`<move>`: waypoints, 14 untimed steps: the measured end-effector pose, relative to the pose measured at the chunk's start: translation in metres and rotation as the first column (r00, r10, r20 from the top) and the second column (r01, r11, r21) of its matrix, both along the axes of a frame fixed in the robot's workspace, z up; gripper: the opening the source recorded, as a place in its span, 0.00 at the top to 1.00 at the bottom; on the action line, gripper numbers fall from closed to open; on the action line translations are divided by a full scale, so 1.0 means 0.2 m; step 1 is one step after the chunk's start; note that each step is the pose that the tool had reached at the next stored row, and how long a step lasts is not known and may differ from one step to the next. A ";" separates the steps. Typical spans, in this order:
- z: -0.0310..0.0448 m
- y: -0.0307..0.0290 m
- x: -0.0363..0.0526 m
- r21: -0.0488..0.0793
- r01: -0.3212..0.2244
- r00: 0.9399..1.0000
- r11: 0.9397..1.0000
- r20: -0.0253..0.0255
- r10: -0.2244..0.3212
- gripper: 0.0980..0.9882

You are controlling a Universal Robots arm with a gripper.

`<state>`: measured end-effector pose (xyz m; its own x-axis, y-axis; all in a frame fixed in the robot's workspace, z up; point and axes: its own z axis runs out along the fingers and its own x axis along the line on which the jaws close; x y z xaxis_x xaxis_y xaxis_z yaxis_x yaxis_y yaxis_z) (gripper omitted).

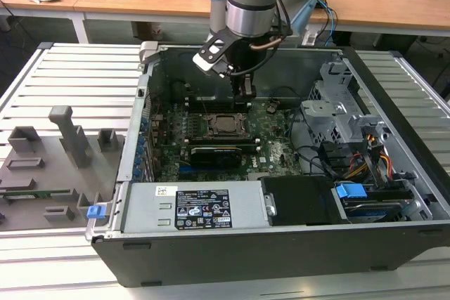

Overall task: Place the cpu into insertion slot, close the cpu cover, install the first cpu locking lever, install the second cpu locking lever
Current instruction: 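Close the cpu cover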

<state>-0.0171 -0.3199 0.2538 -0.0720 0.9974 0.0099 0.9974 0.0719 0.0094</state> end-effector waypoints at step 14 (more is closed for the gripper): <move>0.000 0.000 -0.058 0.000 0.000 1.000 1.000 0.000 0.000 0.99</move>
<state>-0.0287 -0.3199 0.2538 -0.0722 0.9973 0.0099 0.9974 0.0721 0.0095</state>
